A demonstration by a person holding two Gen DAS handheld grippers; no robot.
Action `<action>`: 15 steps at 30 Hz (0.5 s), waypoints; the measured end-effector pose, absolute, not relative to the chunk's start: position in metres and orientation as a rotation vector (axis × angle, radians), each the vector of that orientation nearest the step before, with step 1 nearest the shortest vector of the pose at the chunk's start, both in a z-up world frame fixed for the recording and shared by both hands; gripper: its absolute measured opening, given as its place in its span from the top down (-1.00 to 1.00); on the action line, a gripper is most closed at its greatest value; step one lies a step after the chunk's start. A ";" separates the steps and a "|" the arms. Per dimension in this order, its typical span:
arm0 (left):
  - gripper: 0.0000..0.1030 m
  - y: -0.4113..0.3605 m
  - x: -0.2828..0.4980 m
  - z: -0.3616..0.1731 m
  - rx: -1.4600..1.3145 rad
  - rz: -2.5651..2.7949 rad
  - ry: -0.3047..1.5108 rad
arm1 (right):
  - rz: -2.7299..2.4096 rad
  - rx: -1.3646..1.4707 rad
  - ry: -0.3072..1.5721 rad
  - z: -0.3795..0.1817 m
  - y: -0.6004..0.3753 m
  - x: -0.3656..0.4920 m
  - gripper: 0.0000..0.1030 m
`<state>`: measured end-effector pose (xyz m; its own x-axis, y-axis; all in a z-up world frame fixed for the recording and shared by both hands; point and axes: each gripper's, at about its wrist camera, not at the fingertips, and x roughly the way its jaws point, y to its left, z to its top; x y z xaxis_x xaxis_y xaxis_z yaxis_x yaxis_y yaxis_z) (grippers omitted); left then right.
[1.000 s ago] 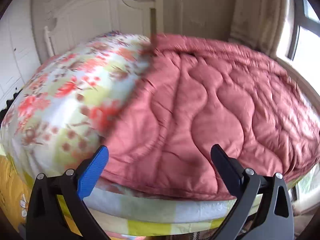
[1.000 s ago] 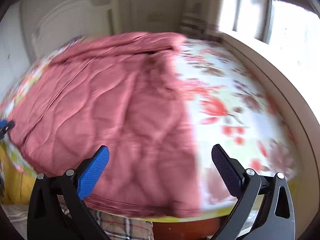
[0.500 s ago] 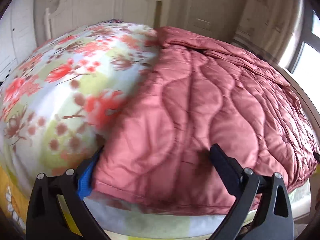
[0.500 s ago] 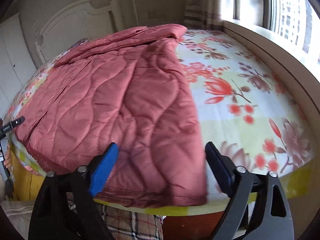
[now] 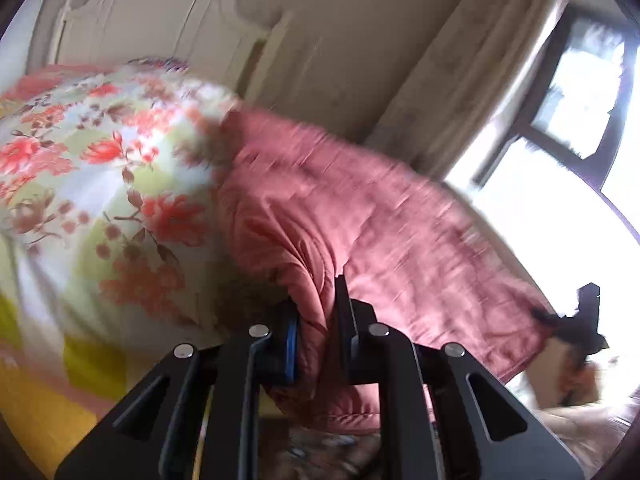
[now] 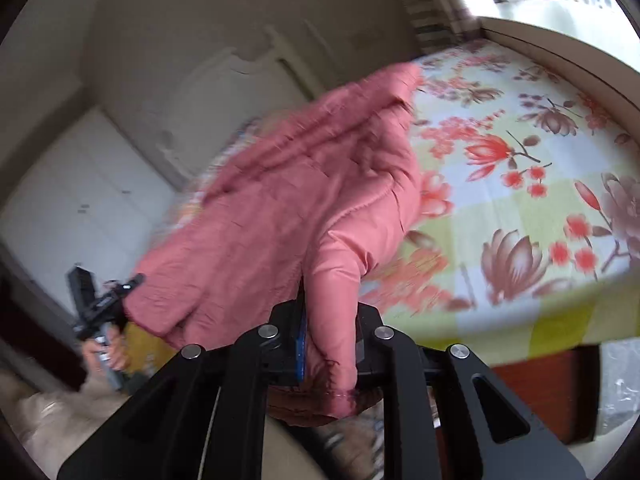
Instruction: Fold large clothes
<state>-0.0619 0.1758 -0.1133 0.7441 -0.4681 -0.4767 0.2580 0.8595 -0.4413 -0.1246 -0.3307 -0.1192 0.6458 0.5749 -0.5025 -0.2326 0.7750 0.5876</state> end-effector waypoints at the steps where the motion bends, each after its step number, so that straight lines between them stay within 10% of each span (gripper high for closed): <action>1: 0.71 0.185 -0.080 -0.100 -0.396 -0.442 0.561 | 0.514 0.513 0.702 -0.107 -0.333 -0.135 0.68; 8: 0.66 0.212 -0.059 -0.003 -0.514 -0.517 0.355 | 0.583 0.444 0.411 0.022 -0.335 -0.116 0.69; 15: 0.23 0.207 0.152 0.011 -0.563 -0.307 0.531 | 0.393 0.520 0.608 0.031 -0.327 0.104 0.67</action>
